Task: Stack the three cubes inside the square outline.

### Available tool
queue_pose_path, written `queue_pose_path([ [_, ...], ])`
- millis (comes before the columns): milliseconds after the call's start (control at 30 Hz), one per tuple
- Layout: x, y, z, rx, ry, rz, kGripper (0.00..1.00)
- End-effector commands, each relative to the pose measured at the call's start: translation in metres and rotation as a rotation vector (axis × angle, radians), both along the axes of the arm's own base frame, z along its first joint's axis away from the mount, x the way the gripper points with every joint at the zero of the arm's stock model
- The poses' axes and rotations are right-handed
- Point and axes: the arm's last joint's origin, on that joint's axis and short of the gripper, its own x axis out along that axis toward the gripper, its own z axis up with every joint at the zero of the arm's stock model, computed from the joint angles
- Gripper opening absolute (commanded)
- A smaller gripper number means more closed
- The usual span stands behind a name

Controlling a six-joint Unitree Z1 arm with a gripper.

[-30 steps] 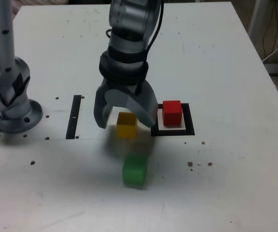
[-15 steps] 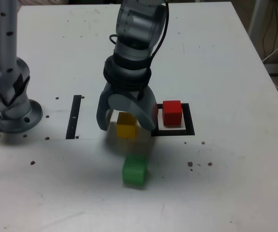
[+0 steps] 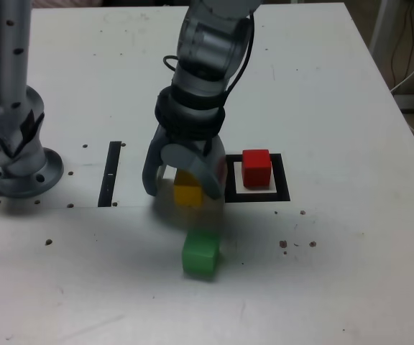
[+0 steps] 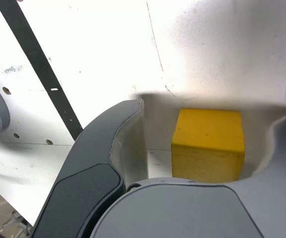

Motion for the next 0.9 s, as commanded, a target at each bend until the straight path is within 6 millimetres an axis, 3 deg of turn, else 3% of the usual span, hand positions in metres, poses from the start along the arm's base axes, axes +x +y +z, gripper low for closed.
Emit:
queue_pose_path([
  [0, 0.000, 0.000, 0.000, -0.002, 0.009, 0.000, 0.67],
  [367, 0.007, -0.002, -0.004, -0.021, -0.035, 0.004, 0.49],
  [533, 0.009, -0.002, -0.003, -0.024, -0.055, 0.003, 0.35],
  [667, 0.008, -0.001, 0.003, -0.020, -0.077, 0.001, 0.24],
  [867, 0.001, 0.000, 0.019, -0.017, -0.088, 0.000, 0.17],
])
